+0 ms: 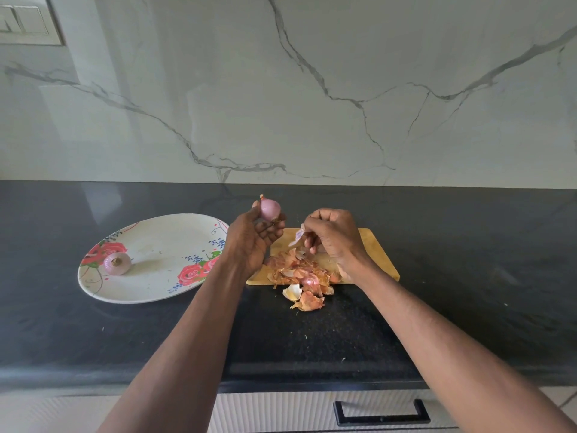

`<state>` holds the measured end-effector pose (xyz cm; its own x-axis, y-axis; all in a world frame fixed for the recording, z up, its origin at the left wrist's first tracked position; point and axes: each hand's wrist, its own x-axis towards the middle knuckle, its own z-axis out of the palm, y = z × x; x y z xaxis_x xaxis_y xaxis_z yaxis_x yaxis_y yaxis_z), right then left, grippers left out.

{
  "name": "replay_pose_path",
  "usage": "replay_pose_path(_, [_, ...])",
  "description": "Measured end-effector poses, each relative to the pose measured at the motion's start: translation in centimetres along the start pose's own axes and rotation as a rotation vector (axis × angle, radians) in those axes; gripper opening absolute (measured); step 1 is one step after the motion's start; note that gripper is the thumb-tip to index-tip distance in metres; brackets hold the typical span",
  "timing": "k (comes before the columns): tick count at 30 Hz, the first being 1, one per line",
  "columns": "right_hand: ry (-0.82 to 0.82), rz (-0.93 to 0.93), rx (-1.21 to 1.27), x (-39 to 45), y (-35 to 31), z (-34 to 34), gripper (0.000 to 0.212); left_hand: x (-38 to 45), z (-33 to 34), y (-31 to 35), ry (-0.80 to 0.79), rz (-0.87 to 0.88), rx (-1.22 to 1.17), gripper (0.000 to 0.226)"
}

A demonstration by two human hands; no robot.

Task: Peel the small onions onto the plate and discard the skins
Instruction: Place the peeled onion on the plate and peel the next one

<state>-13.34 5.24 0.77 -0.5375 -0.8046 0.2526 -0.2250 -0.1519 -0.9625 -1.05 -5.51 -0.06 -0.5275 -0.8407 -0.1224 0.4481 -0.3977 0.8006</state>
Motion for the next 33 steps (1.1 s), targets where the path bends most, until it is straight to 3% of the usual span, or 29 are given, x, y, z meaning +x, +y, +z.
replay_pose_path(4, [-0.06,0.009,-0.168,0.1,0.5,0.1,0.022,-0.4,0.2,0.1,-0.053,-0.043,-0.015,0.029])
replay_pose_path(8, [-0.13,-0.021,-0.281,0.0,0.7,0.0,0.011,-0.7,0.3,0.2,-0.054,-0.035,0.007,0.026])
replay_pose_path(12, [-0.02,-0.107,-0.242,-0.1,0.6,-0.1,0.003,-0.8,0.4,0.1,-0.052,-0.025,0.062,0.032])
replay_pose_path(15, [0.062,-0.171,-0.191,-0.3,0.4,0.1,0.01,-0.9,0.6,-0.2,-0.091,-0.016,0.125,0.029])
replay_pose_path(20, [0.123,-0.222,-0.238,-0.4,0.6,0.0,0.007,-1.2,0.8,-0.3,-0.143,-0.019,0.118,0.016])
replay_pose_path(24, [0.112,-0.303,-0.239,-0.7,0.5,0.1,0.02,-1.5,0.9,-0.3,-0.205,-0.035,0.135,0.015])
replay_pose_path(33, [0.198,-0.297,-0.297,-0.2,1.2,-0.1,0.008,-1.1,0.9,-0.5,-0.186,-0.044,0.125,0.016])
